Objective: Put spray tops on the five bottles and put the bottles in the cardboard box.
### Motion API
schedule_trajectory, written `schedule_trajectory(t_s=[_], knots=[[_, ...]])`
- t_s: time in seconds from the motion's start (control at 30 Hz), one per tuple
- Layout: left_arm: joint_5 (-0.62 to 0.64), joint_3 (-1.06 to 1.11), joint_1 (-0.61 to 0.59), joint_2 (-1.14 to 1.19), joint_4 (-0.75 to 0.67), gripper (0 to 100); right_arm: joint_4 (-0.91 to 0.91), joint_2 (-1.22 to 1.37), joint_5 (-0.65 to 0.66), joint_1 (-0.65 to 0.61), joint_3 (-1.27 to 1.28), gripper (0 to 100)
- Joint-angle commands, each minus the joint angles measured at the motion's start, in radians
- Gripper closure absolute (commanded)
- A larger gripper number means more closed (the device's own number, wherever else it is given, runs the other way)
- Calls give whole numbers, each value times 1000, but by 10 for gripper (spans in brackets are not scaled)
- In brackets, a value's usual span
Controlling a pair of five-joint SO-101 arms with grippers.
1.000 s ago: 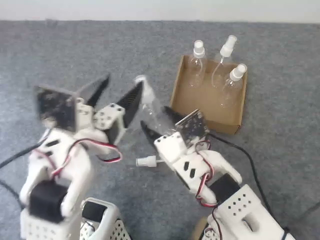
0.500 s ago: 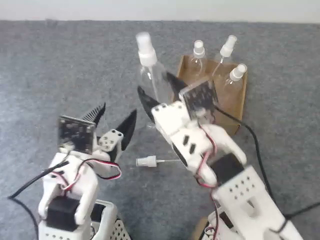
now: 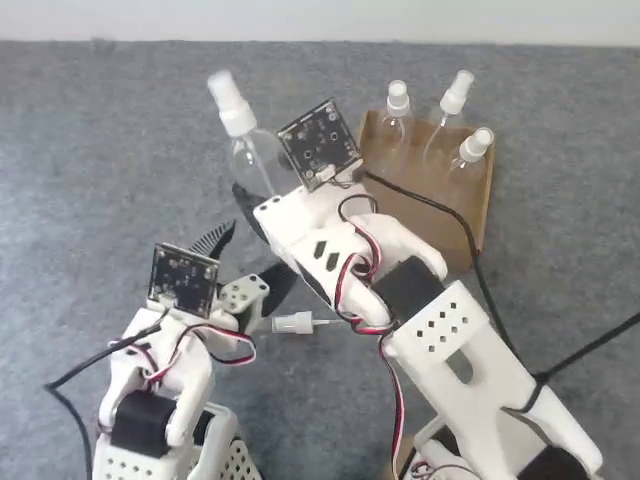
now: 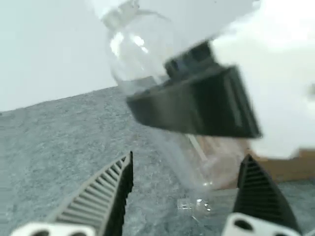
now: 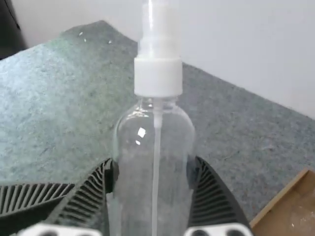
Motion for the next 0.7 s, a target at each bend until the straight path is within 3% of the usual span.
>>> schedule_trajectory(t_s=[0.0, 0.4, 0.53, 0.67], knots=[[9, 5, -14, -6, -46, 685, 77, -88, -6, -10, -74, 992], [9, 8, -14, -6, -44, 685, 240, -232, -3, -4, -74, 992], [9, 10, -14, -6, -43, 685, 275, -254, 69, -2, -74, 992], [9, 16, -14, -8, -40, 685, 277, -262, 94, 73, -80, 992]])
